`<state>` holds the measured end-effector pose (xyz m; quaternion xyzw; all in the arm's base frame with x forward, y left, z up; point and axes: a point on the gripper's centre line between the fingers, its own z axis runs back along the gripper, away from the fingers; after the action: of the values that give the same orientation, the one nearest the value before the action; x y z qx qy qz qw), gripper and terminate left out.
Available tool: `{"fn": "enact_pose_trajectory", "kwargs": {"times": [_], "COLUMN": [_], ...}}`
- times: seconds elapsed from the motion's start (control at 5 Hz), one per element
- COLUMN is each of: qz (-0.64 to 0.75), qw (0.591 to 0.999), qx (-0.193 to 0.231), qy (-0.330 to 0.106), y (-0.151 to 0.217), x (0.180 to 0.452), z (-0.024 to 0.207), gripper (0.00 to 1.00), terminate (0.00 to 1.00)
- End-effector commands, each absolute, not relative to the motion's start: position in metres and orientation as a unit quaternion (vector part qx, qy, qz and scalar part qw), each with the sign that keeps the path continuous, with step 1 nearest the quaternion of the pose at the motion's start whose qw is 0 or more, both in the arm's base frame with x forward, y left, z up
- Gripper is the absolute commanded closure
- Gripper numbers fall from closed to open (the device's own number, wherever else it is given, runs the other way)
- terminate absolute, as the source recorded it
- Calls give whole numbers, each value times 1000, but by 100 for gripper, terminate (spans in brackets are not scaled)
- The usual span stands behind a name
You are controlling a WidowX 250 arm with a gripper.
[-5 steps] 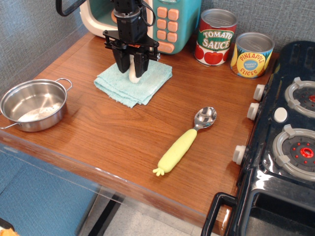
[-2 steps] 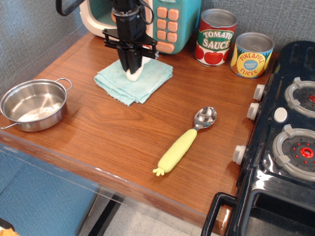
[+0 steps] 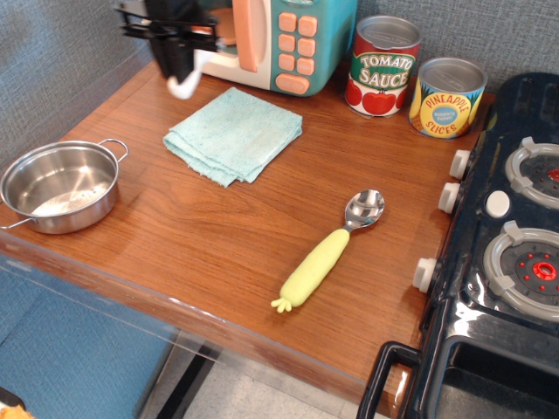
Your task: Move the mushroom off of the blue rag and place it in front of the microwave.
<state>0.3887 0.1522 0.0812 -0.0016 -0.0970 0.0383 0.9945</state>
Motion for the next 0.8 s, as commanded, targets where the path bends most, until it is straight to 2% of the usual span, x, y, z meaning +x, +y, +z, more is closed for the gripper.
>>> {"fn": "enact_pose_trajectory", "kwargs": {"times": [0.0, 0.2, 0.4, 0.6], "qz": [55, 29, 11, -16], "qw": [993, 996, 997, 997], "qx": [30, 48, 25, 18], "qy": [-98, -70, -70, -79], "y": [211, 220, 211, 197], "x": [379, 377, 375, 374], "z": [95, 78, 73, 76], "gripper": [100, 100, 0, 0], "terminate": [0, 0, 0, 0]}}
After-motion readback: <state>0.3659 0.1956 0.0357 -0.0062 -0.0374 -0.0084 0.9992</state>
